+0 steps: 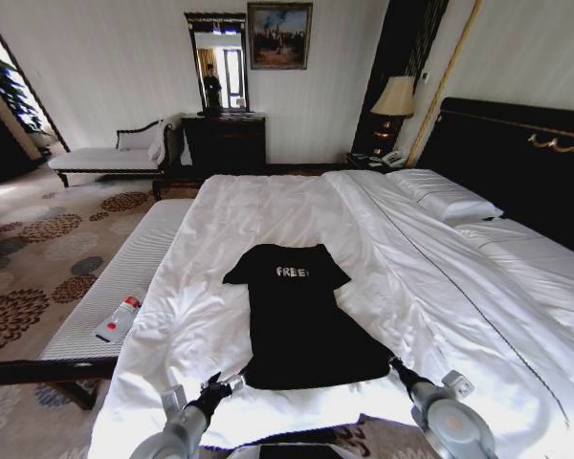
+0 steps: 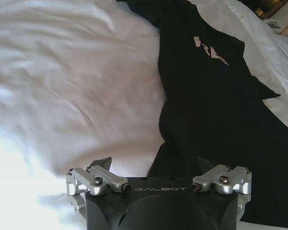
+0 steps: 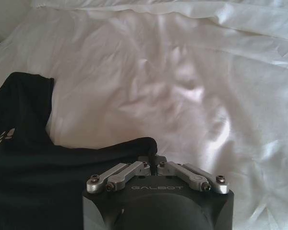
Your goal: Fold the clothes on the bed.
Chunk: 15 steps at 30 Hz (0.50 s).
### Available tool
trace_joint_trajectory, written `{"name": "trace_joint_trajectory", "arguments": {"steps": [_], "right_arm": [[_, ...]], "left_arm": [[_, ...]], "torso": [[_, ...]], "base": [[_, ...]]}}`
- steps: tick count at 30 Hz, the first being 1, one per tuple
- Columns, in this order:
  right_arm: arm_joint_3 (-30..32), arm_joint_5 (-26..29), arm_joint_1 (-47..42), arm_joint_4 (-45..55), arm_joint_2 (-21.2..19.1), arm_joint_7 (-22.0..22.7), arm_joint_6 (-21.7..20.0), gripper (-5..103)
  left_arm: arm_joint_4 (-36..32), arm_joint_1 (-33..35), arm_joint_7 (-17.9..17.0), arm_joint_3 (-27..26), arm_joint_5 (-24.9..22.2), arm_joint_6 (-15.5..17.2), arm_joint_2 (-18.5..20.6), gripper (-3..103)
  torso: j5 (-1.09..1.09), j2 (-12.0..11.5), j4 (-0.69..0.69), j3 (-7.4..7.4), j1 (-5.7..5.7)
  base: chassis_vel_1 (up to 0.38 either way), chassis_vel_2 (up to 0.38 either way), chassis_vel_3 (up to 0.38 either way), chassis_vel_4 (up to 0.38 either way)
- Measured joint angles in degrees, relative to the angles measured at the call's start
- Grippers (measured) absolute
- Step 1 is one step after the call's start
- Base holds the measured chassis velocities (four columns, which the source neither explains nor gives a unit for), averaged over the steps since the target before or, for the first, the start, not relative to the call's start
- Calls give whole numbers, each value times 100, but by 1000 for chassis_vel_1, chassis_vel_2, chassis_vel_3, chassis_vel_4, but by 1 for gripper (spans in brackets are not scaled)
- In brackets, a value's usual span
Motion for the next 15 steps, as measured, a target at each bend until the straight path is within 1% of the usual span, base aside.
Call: {"name": "trace_joint_trajectory", "arguments": {"steps": [3, 5, 7, 9, 10, 11, 15], "right_arm": [[-3, 26, 15, -5, -17, 1, -2, 2], [6, 55, 32, -6, -20, 1, -3, 2], [4, 96, 66, -25, -49, 6, -7, 2], [-6, 102, 69, -30, -63, 7, -7, 2], [-15, 103, 70, -35, -72, 7, -7, 2], [-20, 106, 73, -36, -81, 9, -8, 2], [-13, 144, 93, -36, -104, 28, -8, 2]], "left_arm": [[180, -100, -76, 129, 91, 34, 6, 100], [224, -161, -136, 145, 20, 76, 7, 100], [228, -249, -206, 139, -168, 157, -7, 100], [234, -277, -215, 138, -216, 178, -17, 100], [249, -302, -218, 141, -245, 190, -29, 102], [274, -320, -220, 155, -264, 198, -46, 100], [381, -381, -204, 262, -265, 205, -105, 97]], "torso": [[-1, 0, -2, 0, 0], [-1, 0, -2, 0, 0], [-1, 0, -1, 0, 0], [-1, 0, -1, 0, 0], [0, 0, -2, 0, 0], [0, 0, -2, 0, 0], [0, 0, -1, 0, 0]], "base": [[0, 0, 0, 0], [0, 0, 0, 0], [0, 0, 0, 0], [0, 0, 0, 0], [0, 0, 0, 0], [0, 0, 0, 0], [0, 0, 0, 0]]}}
